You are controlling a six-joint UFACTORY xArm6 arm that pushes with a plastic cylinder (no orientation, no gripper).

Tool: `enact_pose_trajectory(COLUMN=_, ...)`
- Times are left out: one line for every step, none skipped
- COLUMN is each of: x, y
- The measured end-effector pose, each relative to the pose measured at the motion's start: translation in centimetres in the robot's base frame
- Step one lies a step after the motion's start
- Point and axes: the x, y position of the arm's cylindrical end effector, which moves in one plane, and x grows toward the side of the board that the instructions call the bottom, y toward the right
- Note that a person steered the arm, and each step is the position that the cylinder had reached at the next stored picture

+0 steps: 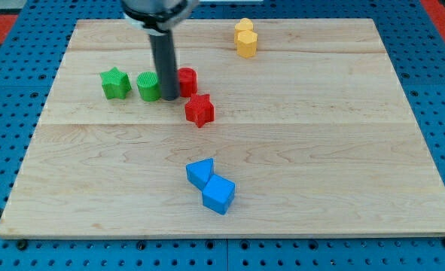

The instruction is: Slide the red circle to the red star

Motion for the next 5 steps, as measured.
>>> enact_pose_trajectory(x=-1.1, y=-3.5)
enact_pose_trajectory(x=-1.1, y=-3.3)
enact_pose_trajectory(x=-3.5, y=-0.2)
enact_pose_trajectory(x=-5.5, y=2.9)
enact_pose_trajectory(x=-0.9, y=7.9)
